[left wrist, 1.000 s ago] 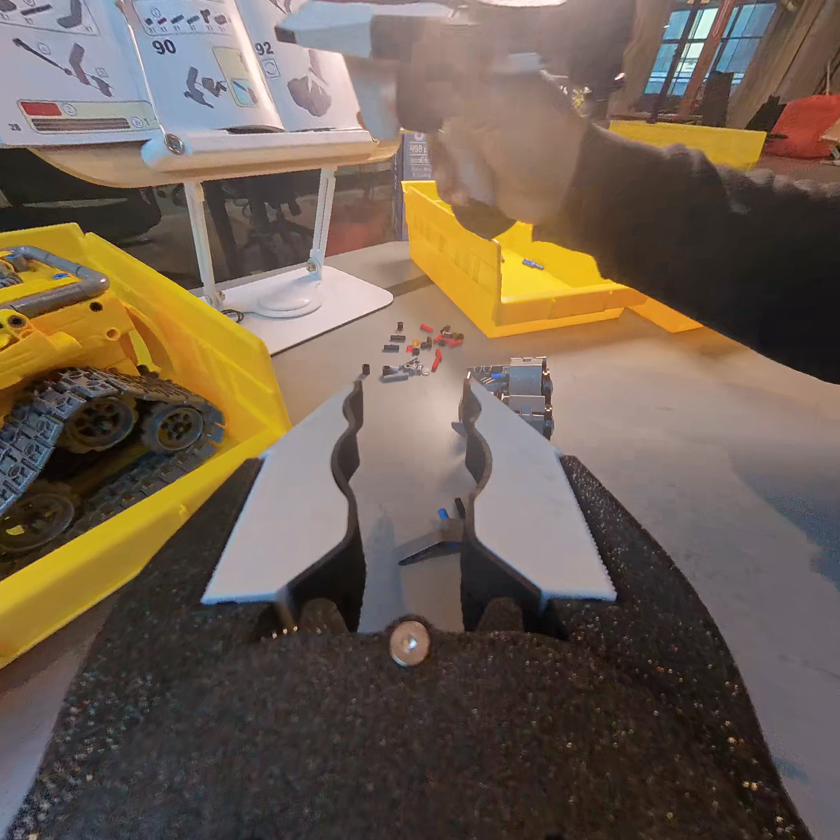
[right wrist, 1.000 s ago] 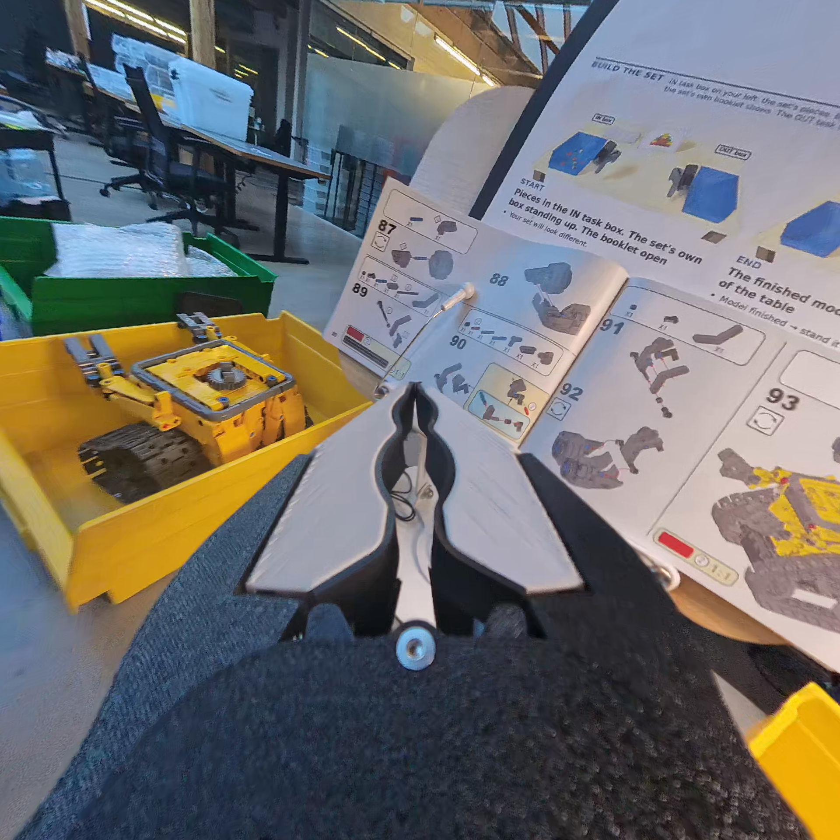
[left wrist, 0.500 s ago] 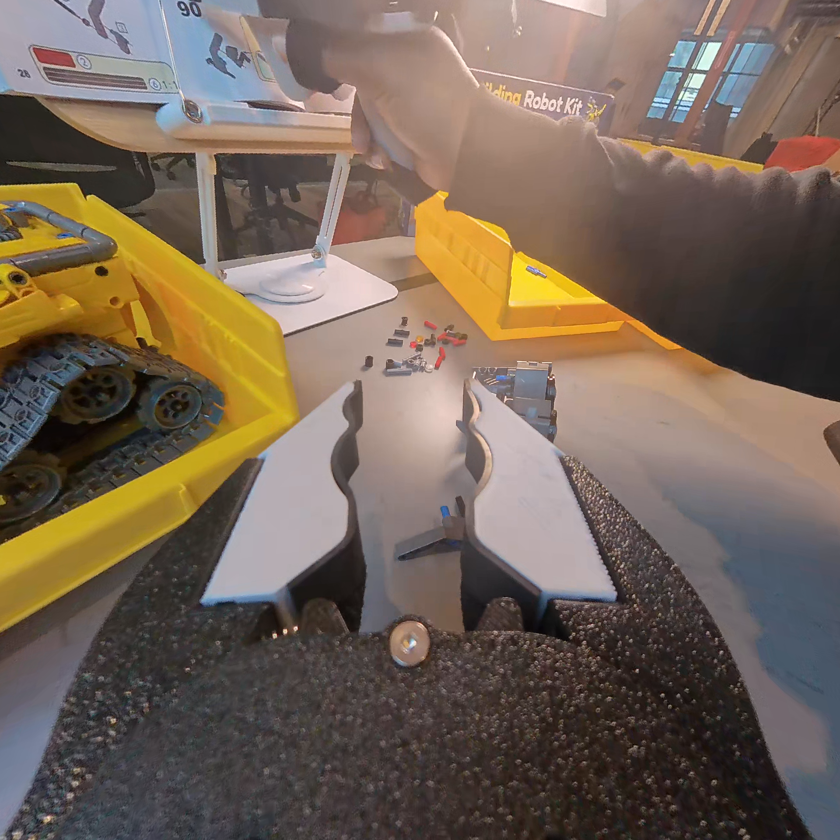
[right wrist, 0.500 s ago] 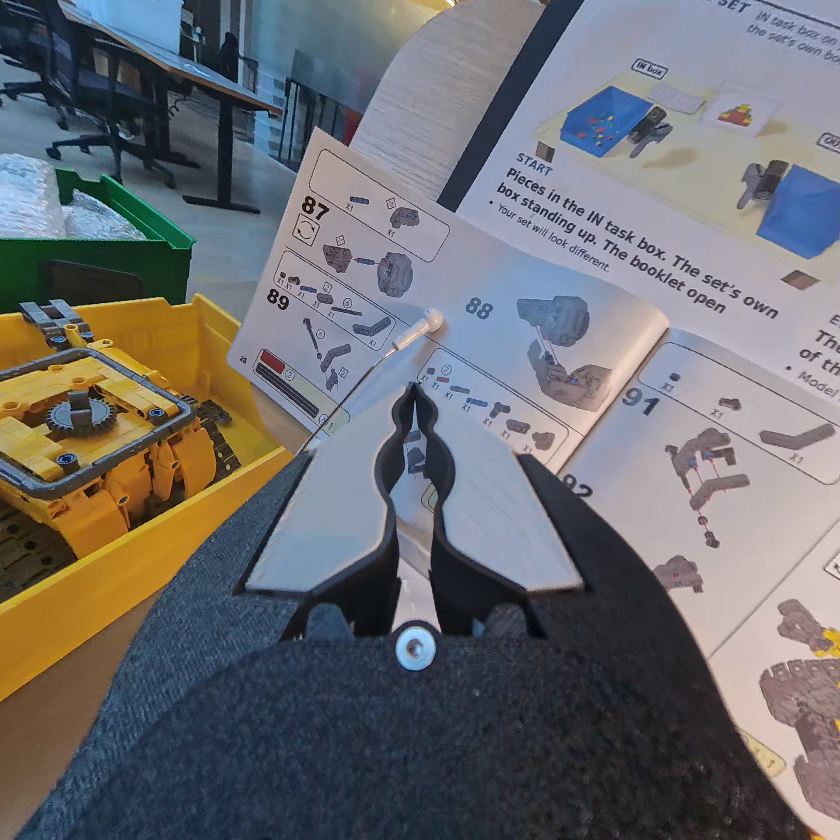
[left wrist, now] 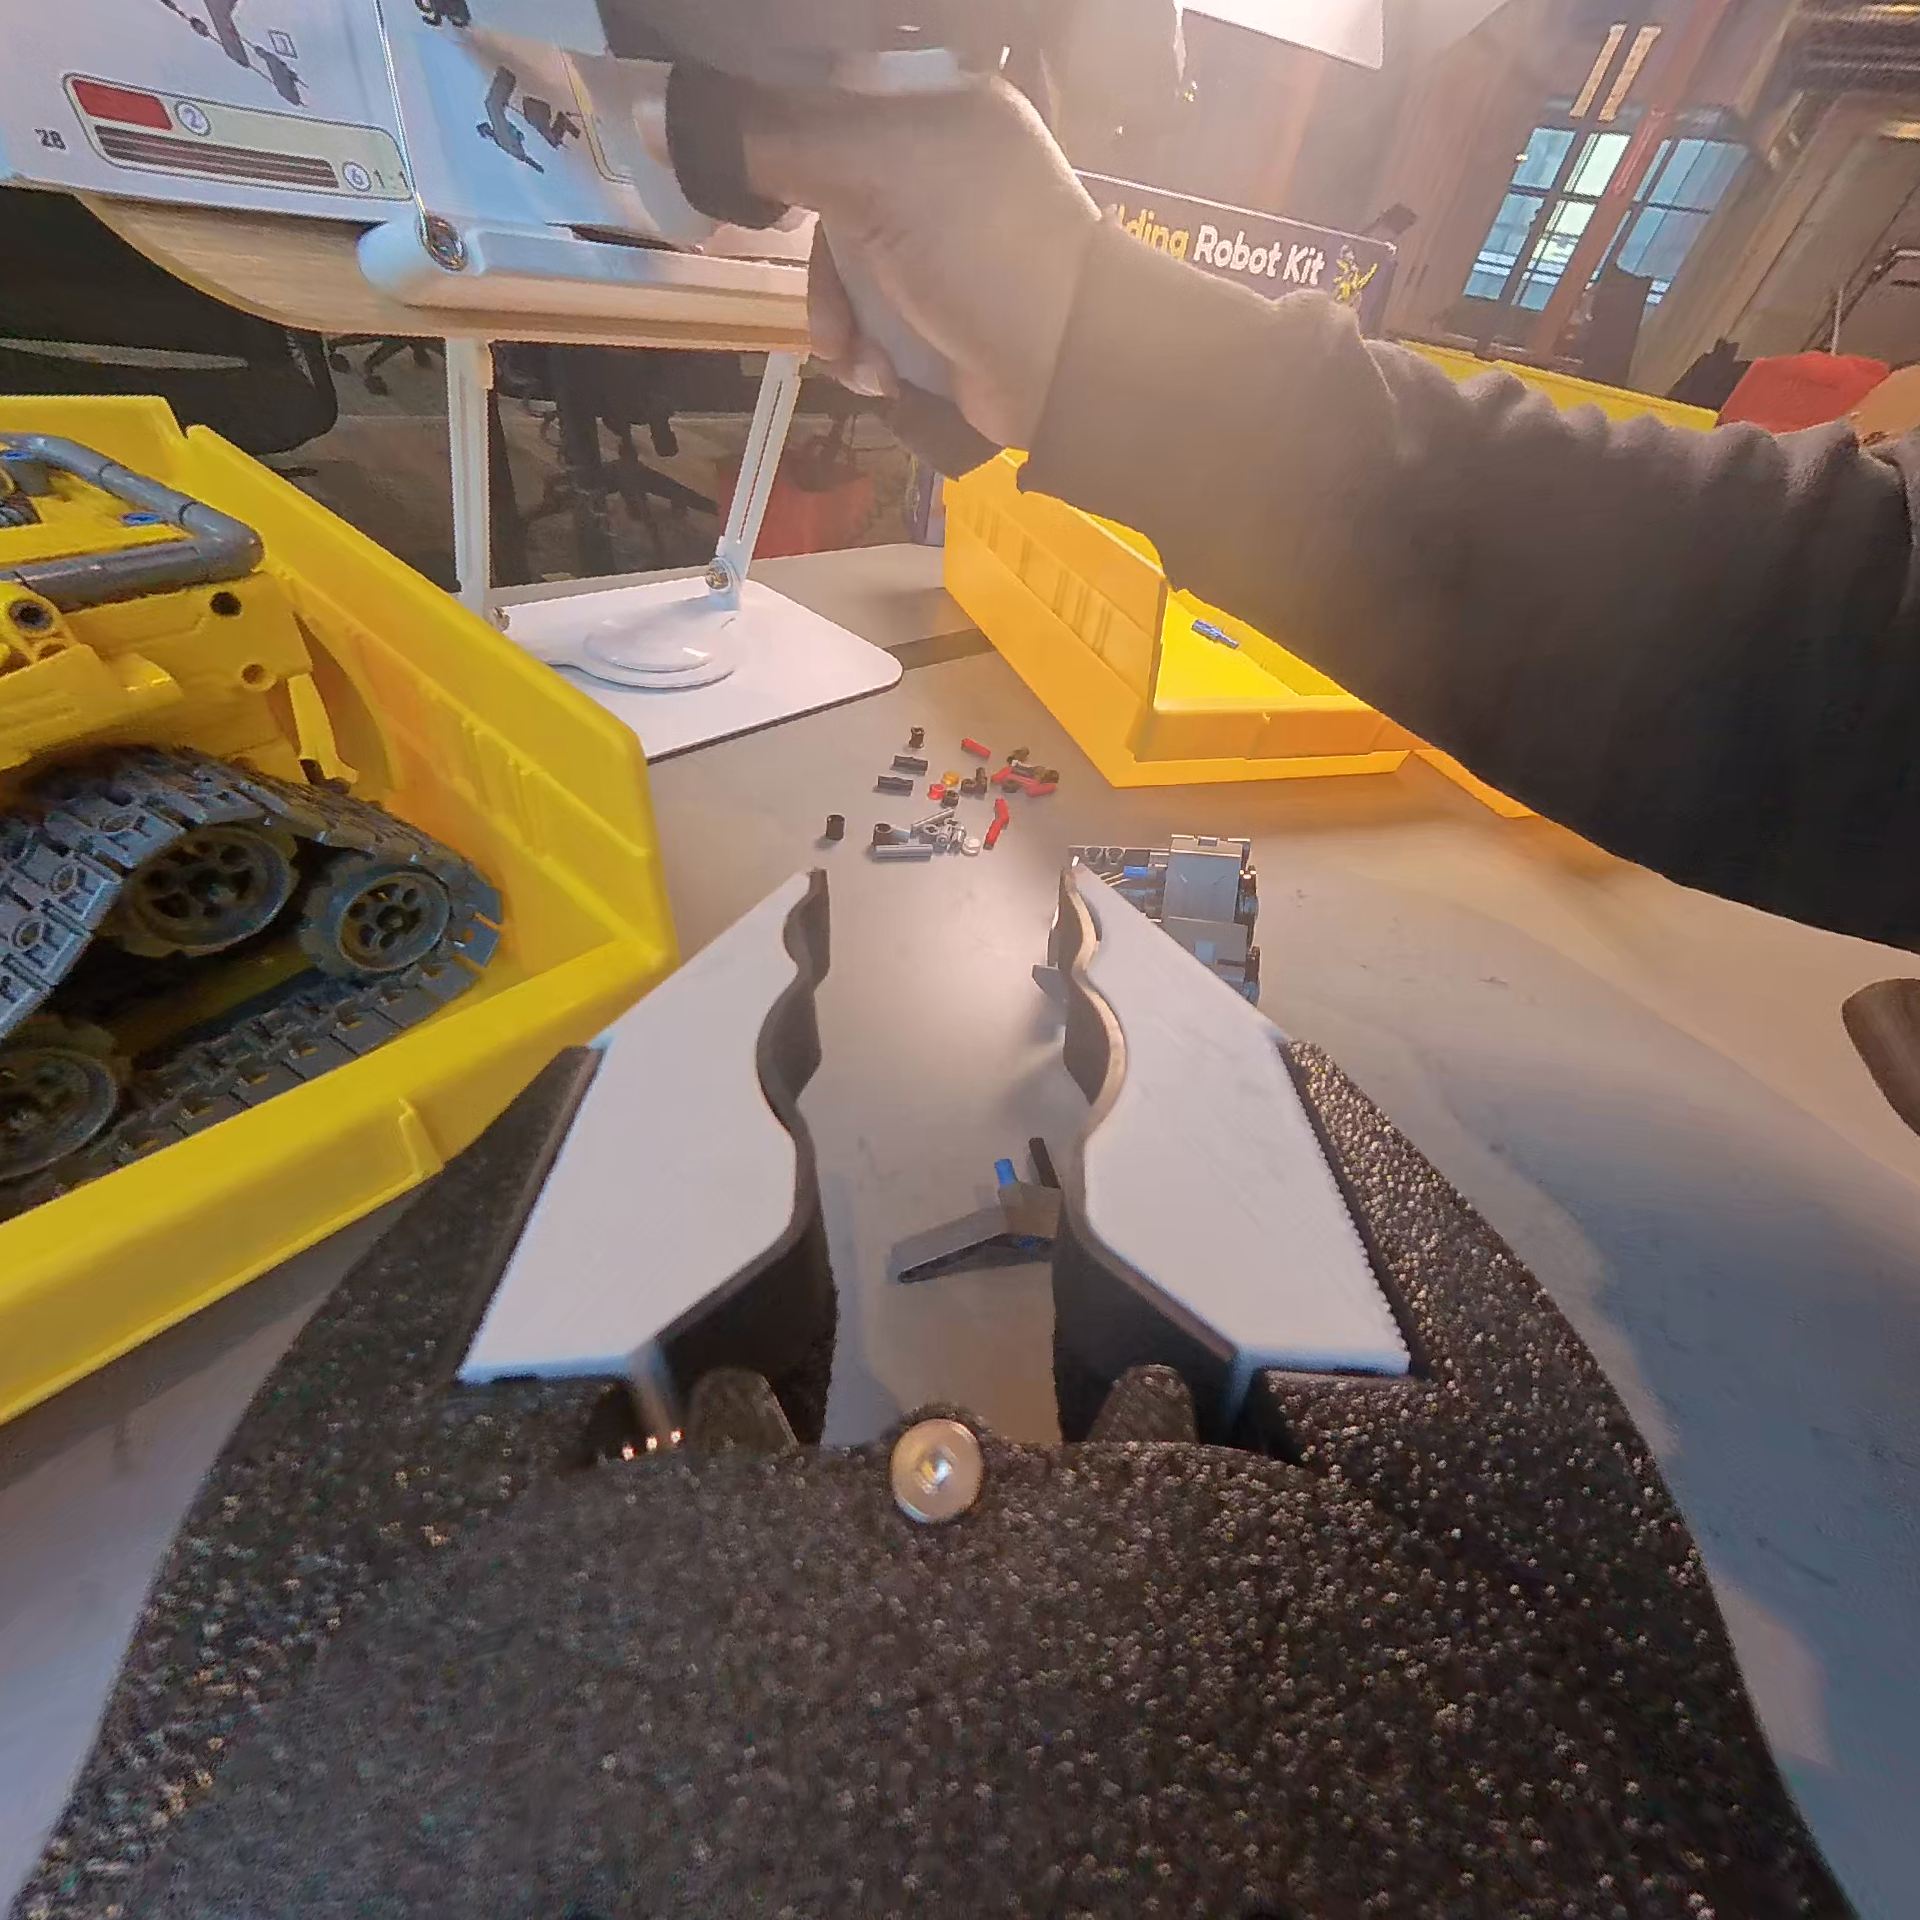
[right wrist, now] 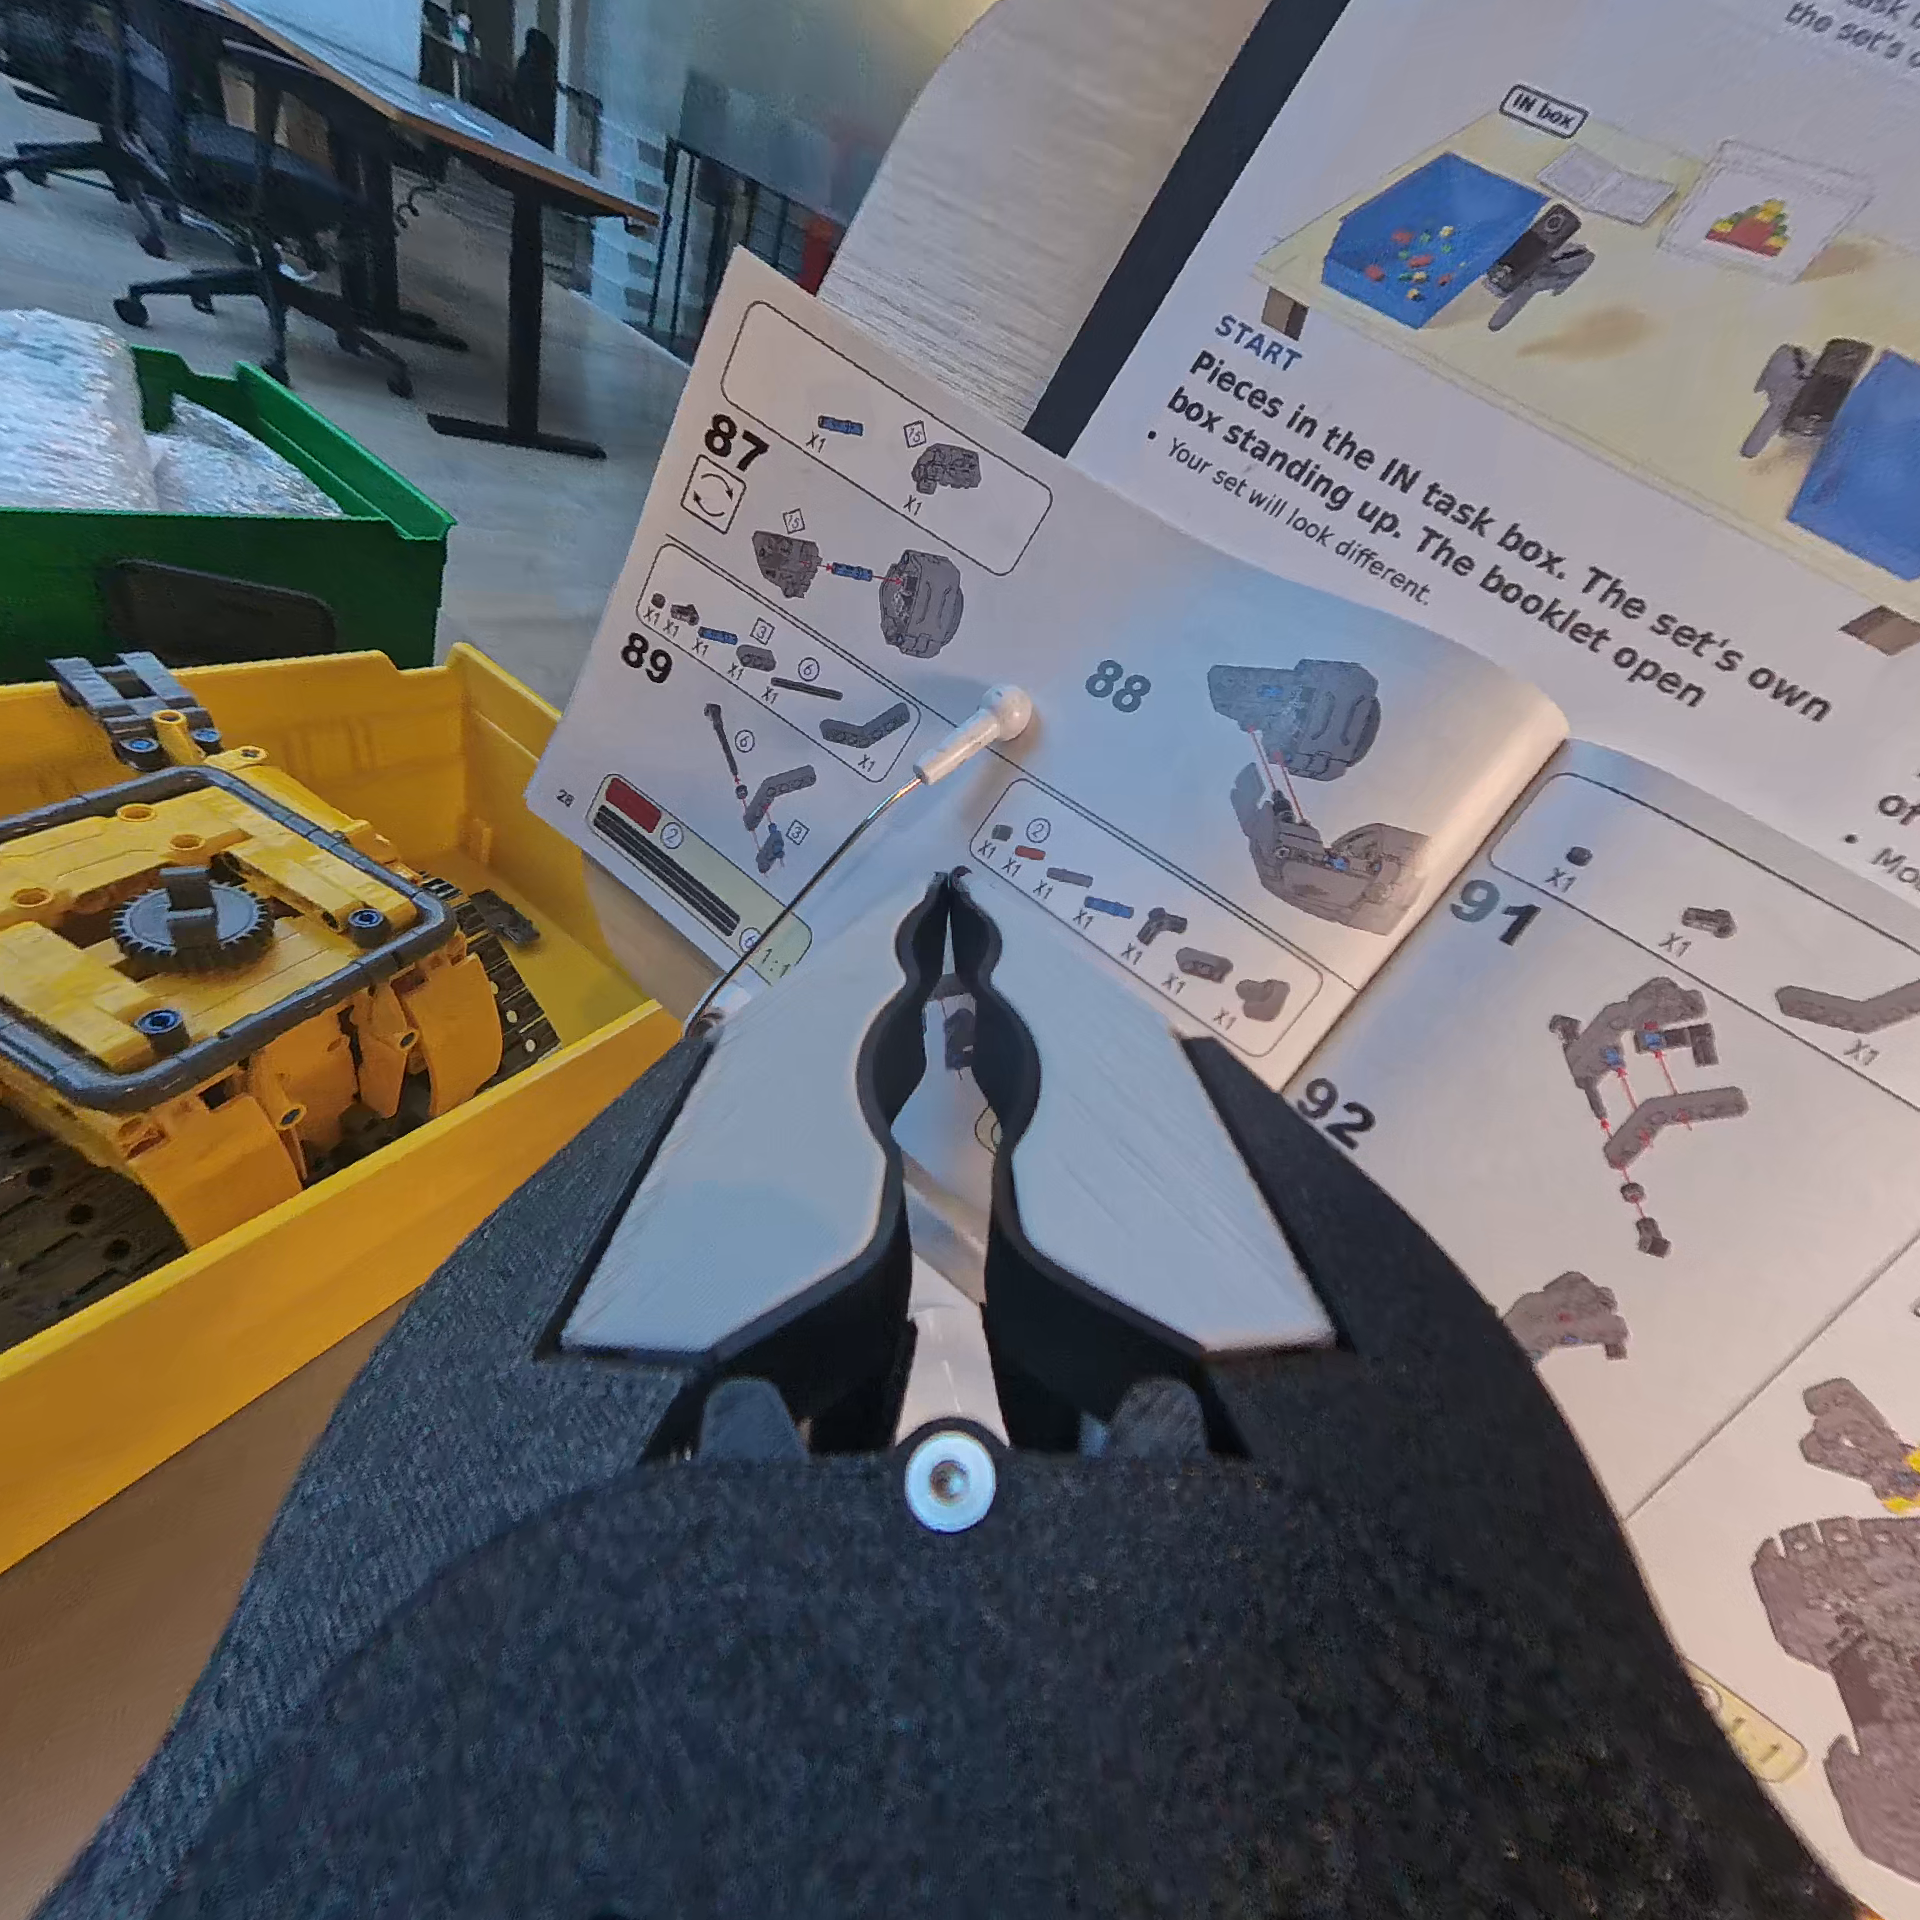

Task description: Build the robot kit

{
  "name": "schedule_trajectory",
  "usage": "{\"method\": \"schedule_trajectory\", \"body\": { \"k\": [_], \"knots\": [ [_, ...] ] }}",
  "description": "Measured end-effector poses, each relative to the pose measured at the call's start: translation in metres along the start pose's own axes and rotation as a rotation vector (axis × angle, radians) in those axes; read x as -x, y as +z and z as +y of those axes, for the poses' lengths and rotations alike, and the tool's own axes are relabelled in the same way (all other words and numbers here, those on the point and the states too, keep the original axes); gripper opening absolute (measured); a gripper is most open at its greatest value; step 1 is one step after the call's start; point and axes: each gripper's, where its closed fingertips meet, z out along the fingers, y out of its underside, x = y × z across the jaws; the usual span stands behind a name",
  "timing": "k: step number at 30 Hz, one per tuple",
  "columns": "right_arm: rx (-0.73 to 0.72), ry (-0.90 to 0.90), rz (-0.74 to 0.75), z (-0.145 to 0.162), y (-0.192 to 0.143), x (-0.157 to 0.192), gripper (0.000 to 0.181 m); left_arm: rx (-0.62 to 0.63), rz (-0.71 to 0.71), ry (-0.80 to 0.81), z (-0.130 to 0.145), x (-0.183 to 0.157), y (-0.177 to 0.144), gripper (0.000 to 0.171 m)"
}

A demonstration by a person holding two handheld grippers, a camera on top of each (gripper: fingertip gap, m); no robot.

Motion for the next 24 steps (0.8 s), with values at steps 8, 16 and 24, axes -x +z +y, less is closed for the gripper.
{"method": "schedule_trajectory", "body": {
  "k": [8,16,24],
  "knots": [
    [0.218,-0.094,-0.584,0.052,-0.08,0.076,0.005,-0.006,0.003,-0.023,-0.002,0.001,-0.002,0.043],
    [0.86,-0.25,-0.807,0.174,-0.115,0.108,0.017,0.048,0.013,0.014,0.011,-0.008,0.006,0.041],
    [1.025,-0.266,-0.805,0.202,-0.11,0.117,0.015,0.033,0.02,0.029,0.005,-0.012,0.004,0.041]
  ]
}}
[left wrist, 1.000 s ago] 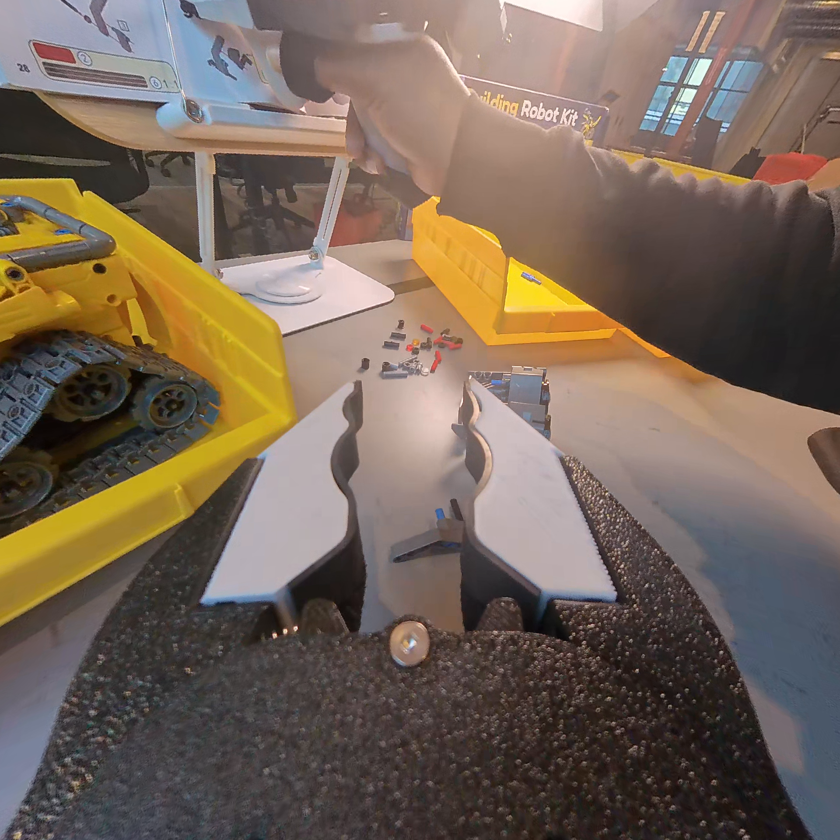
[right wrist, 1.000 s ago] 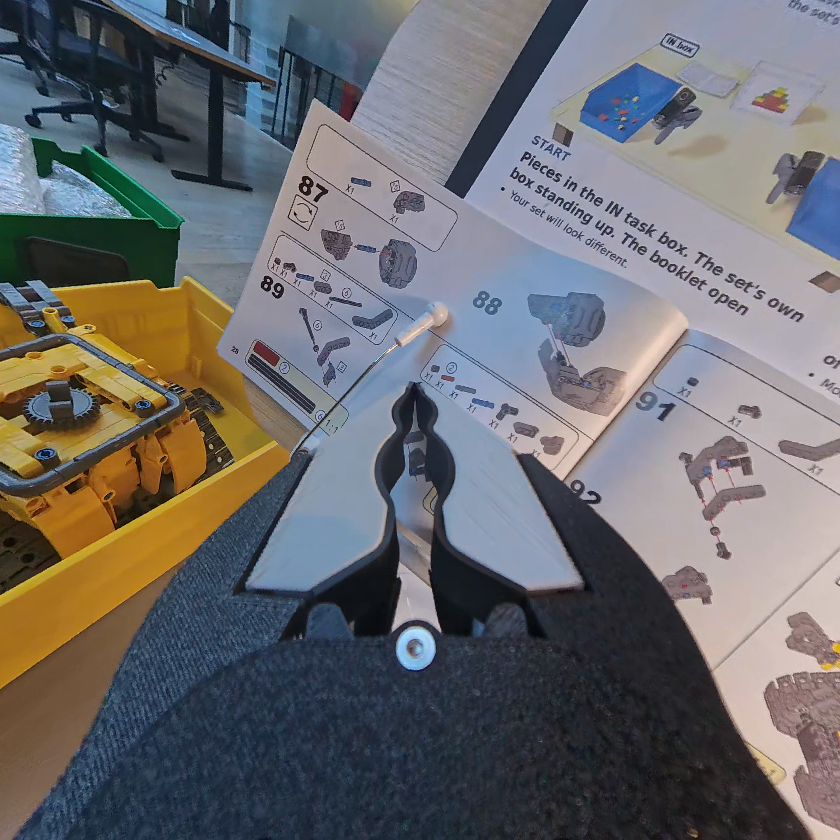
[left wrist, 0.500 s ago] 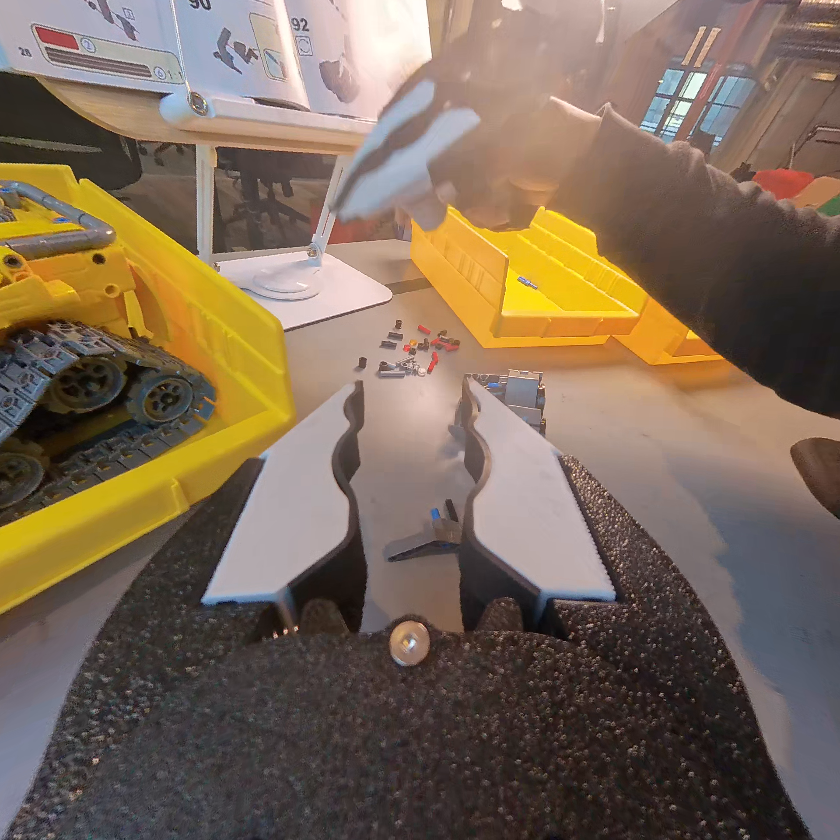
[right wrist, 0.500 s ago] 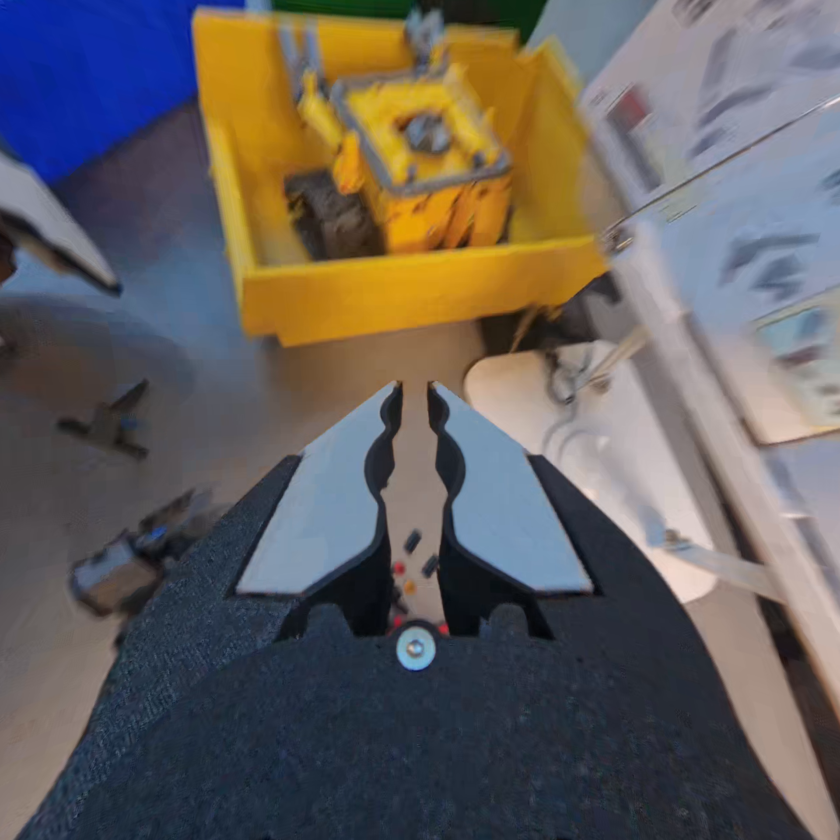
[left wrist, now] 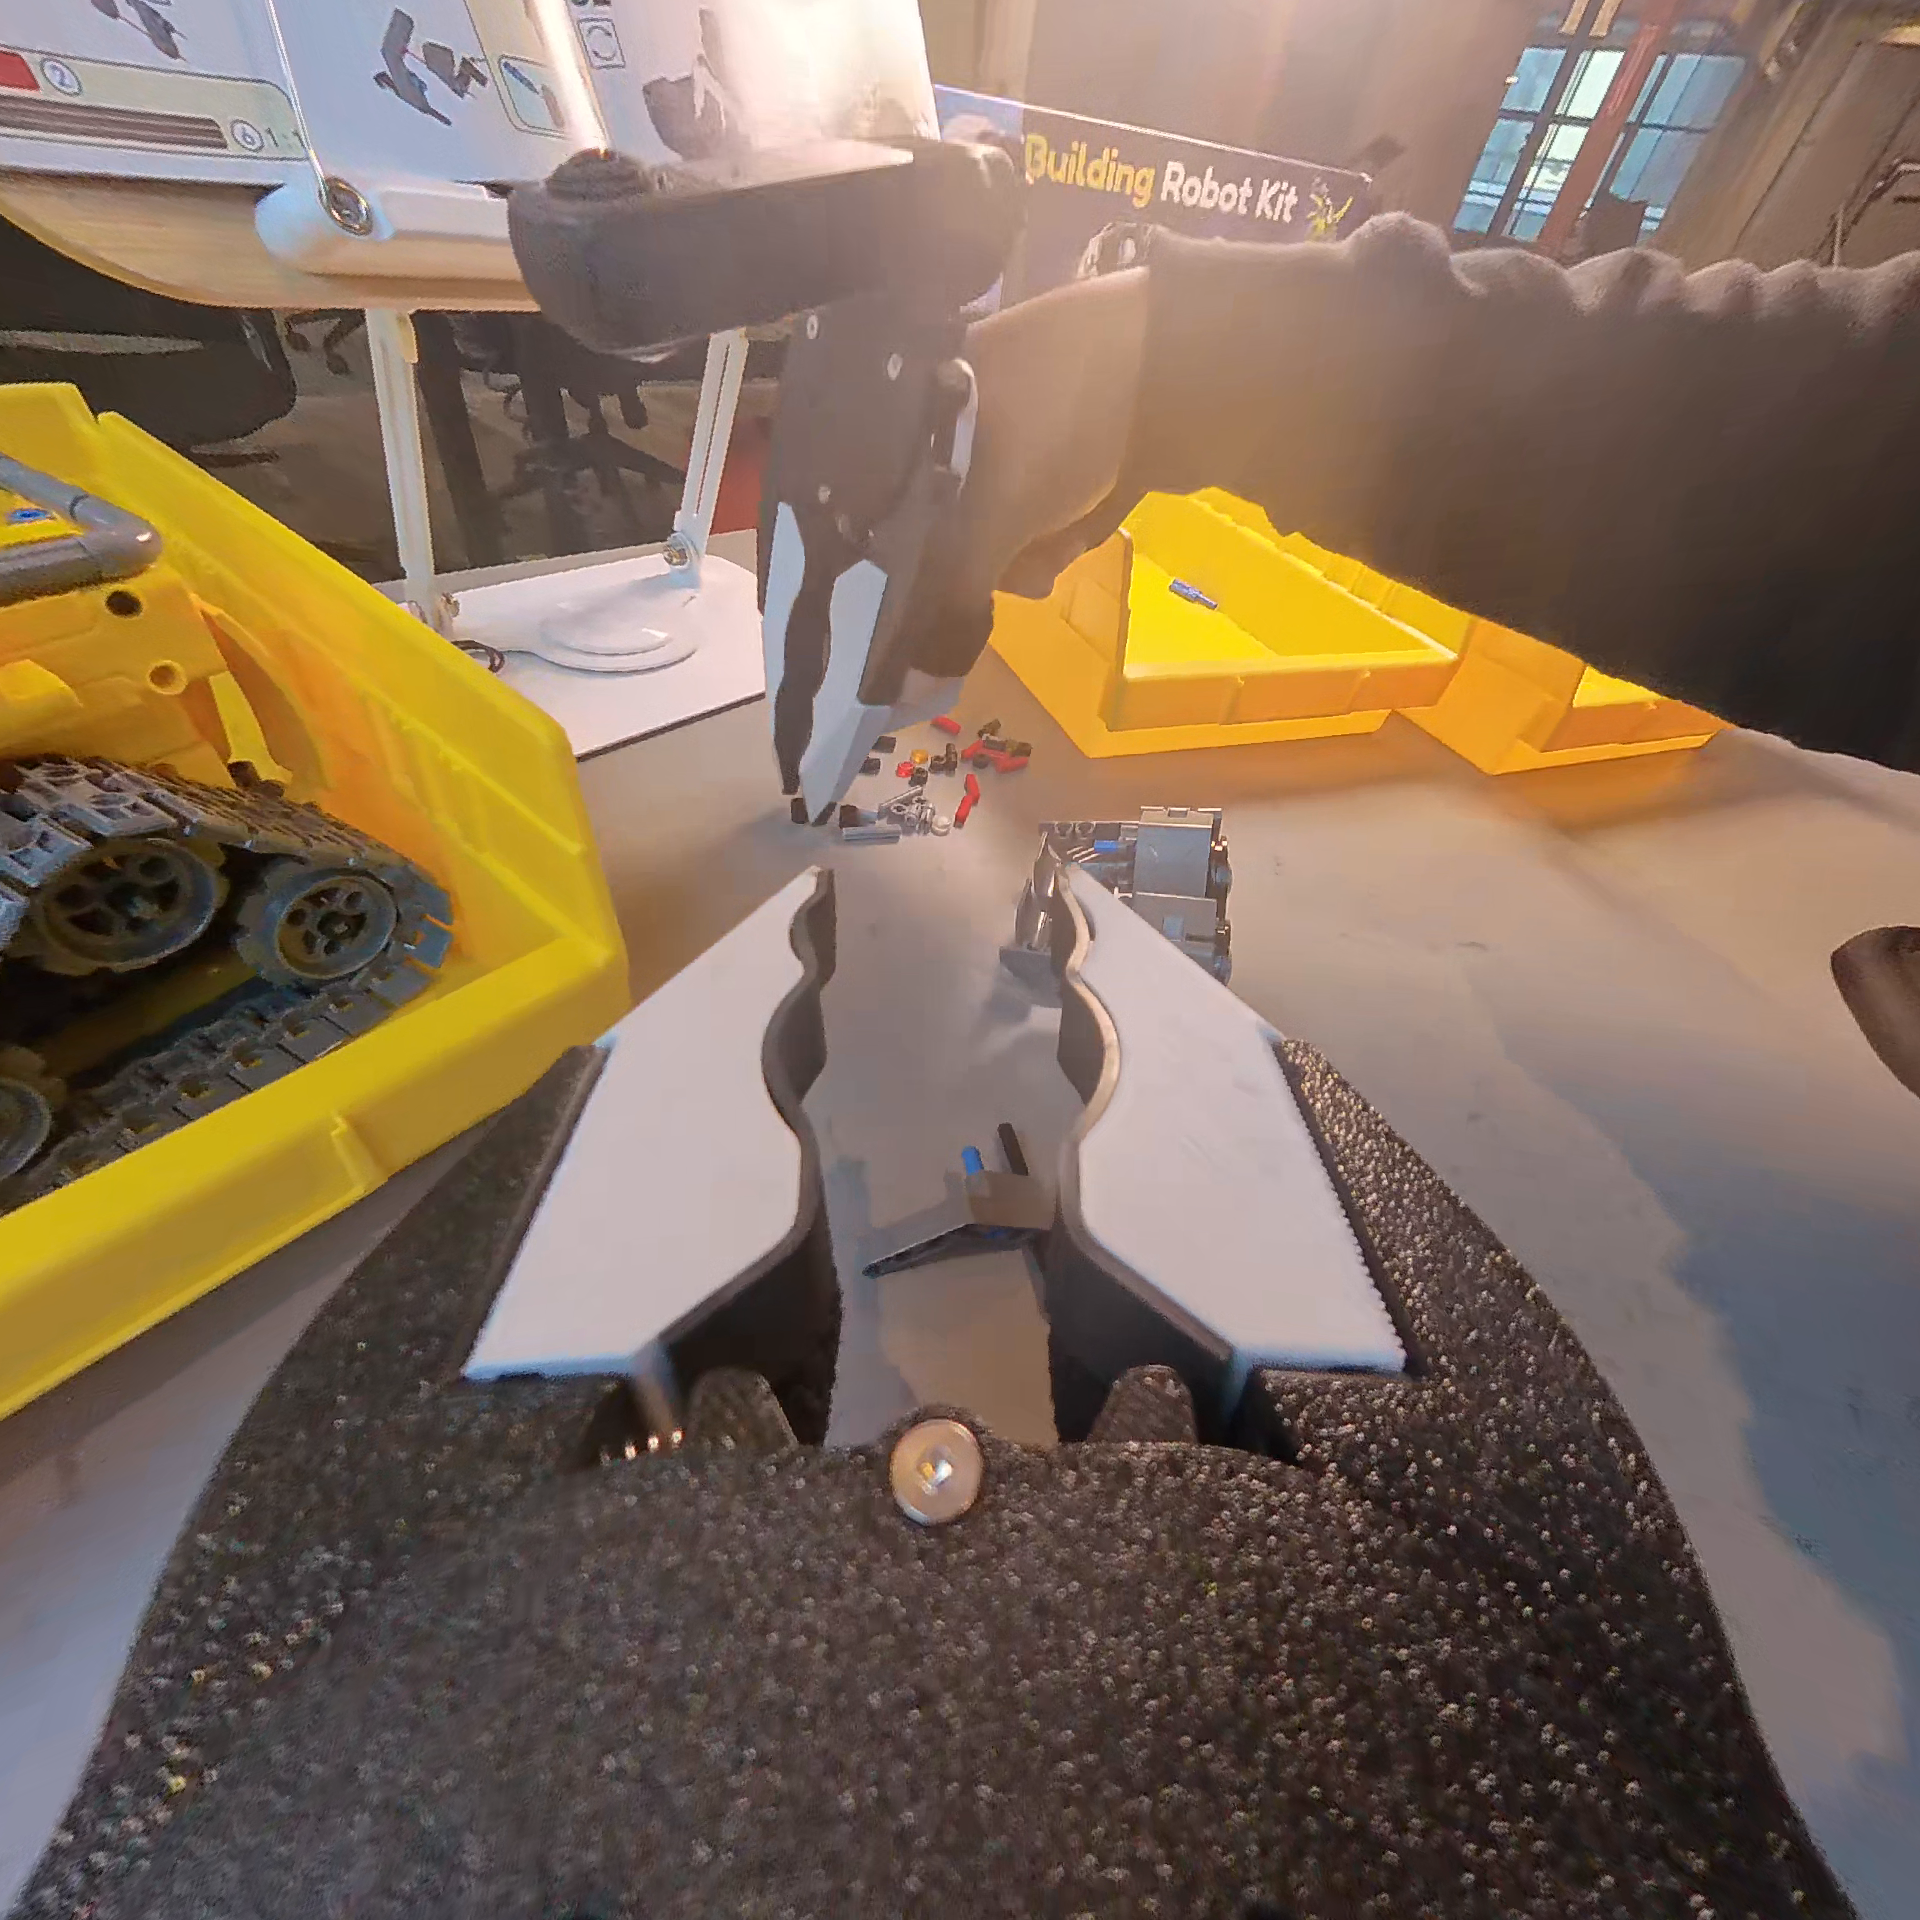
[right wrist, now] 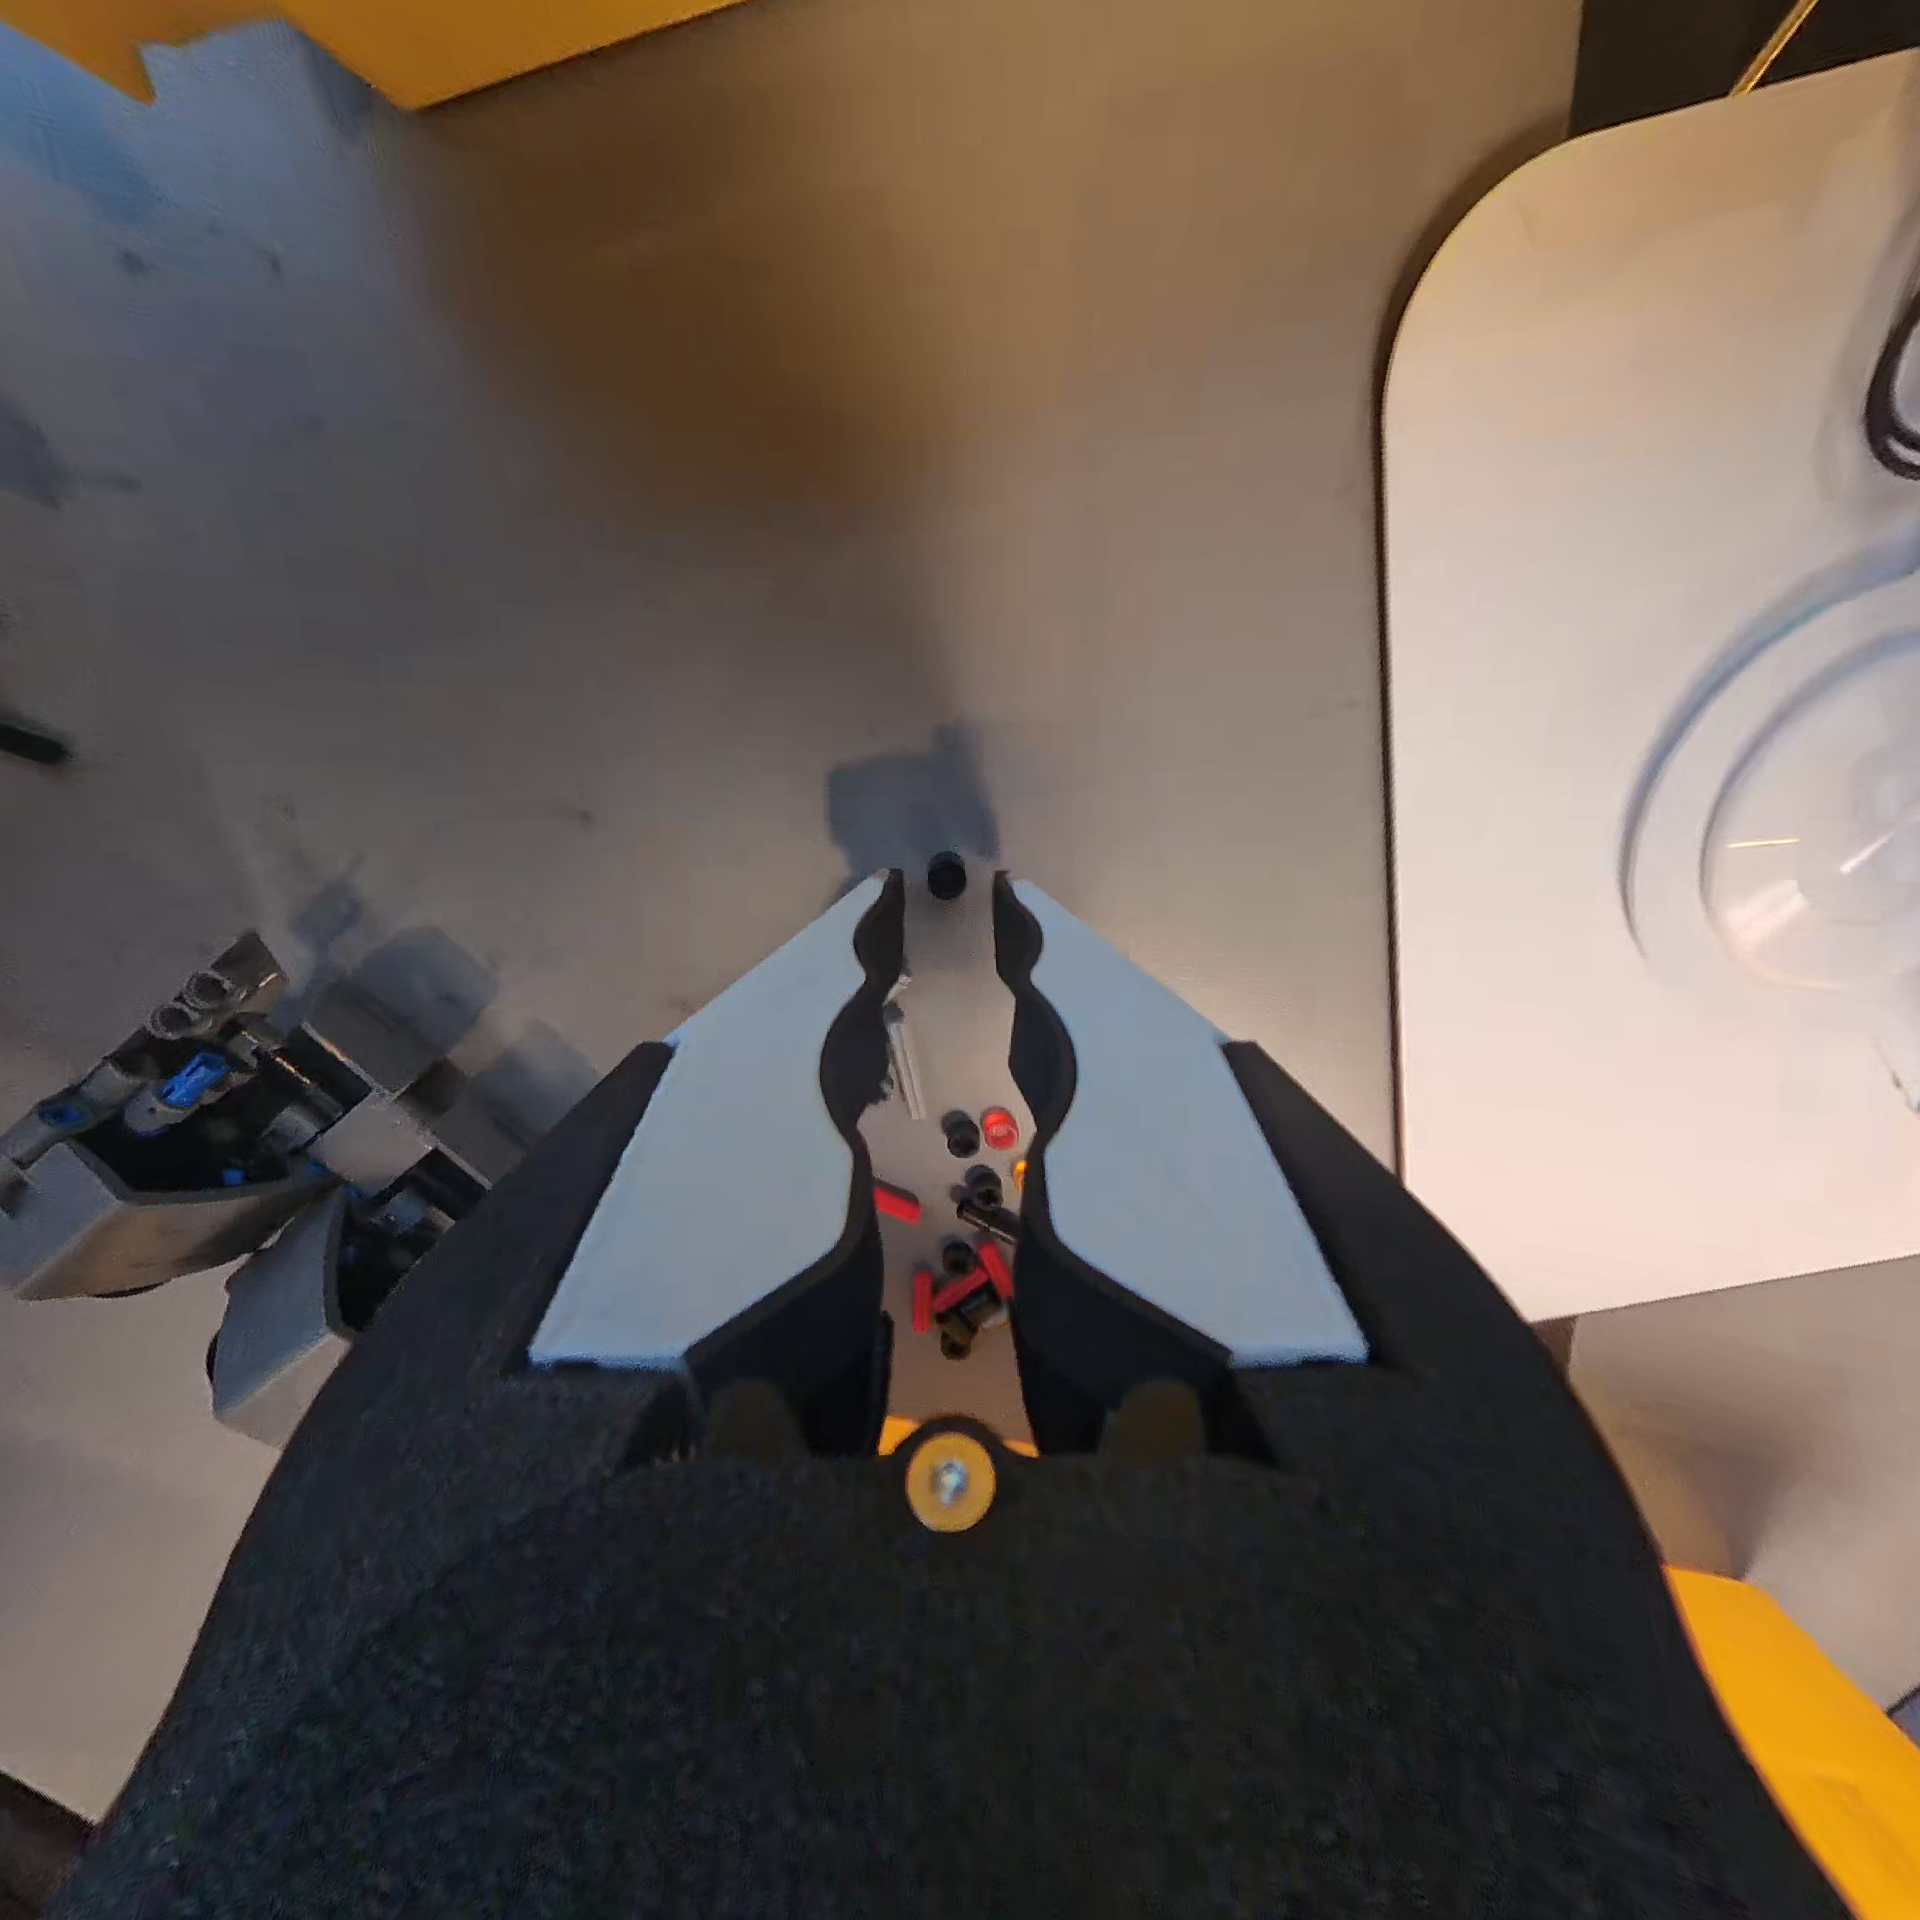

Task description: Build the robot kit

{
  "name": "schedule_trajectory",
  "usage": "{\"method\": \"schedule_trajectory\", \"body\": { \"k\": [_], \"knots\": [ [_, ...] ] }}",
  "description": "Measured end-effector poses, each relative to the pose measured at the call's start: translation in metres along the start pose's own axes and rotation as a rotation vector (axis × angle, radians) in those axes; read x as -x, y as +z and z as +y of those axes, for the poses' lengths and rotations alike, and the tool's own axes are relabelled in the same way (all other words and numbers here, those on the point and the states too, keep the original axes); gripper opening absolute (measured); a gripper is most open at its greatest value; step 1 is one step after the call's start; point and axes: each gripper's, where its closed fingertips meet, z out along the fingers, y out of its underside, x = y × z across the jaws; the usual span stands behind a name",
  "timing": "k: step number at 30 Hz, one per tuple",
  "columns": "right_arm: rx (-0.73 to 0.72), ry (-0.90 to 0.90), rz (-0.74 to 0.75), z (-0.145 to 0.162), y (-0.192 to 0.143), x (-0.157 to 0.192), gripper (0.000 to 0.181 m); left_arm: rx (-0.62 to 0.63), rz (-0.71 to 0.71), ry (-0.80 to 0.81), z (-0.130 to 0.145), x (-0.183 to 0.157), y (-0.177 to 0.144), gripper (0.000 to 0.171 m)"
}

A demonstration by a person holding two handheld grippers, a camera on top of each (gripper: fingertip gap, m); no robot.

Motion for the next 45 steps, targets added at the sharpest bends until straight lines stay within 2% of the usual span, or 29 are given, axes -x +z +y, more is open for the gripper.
{"method": "schedule_trajectory", "body": {
  "k": [3,7,10,12,14,16,18,20,27,31,35,37,40,45],
  "knots": [
    [-0.004,0.011,-0.011,-0.002,0.004,-0.001,0.006,-0.005,0.001,0.006,-0.002,-0.001,-0.001,0.041],
    [-0.013,-0.019,-0.007,0.0,-0.008,0.007,0.005,-0.007,0.001,0.017,-0.004,-0.003,-0.002,0.041],
    [-0.051,-0.117,-0.022,0.009,-0.049,0.05,0.005,-0.005,-0.004,0.032,-0.005,-0.003,-0.002,0.041],
    [-0.021,-0.191,-0.032,0.036,-0.073,0.089,0.005,-0.008,-0.004,0.036,-0.006,-0.004,-0.003,0.041],
    [0.025,-0.231,-0.073,0.069,-0.081,0.131,0.005,-0.008,-0.005,0.037,-0.007,-0.004,-0.003,0.04],
    [0.075,-0.252,-0.091,0.099,-0.07,0.163,0.005,-0.008,-0.008,0.036,-0.007,-0.003,-0.003,0.041],
    [0.091,-0.243,-0.095,0.117,-0.053,0.183,0.006,-0.006,-0.013,0.041,-0.006,-0.002,-0.002,0.041],
    [0.074,-0.228,-0.1,0.123,-0.044,0.195,0.006,-0.005,-0.021,0.044,-0.005,0.0,-0.003,0.041],
    [0.086,-0.247,-0.08,0.132,-0.027,0.206,0.008,0.005,-0.037,0.059,-0.003,0.003,-0.002,0.042],
    [0.046,-0.24,-0.076,0.124,-0.038,0.201,0.017,0.01,-0.037,0.071,-0.002,0.002,-0.001,0.042],
    [-0.228,-0.163,0.064,0.056,-0.105,0.139,0.018,0.012,-0.033,0.072,-0.002,0.001,-0.001,0.041],
    [-0.235,-0.227,0.148,0.039,-0.12,0.1,0.018,0.014,-0.03,0.07,-0.002,0.0,-0.001,0.041],
    [-0.118,-0.318,0.138,0.034,-0.099,0.058,0.018,0.011,-0.027,0.074,-0.003,-0.001,-0.002,0.042],
    [0.152,-0.376,0.028,0.053,-0.036,0.032,0.014,0.012,-0.027,0.076,-0.003,-0.001,-0.002,0.041]
  ]
}}
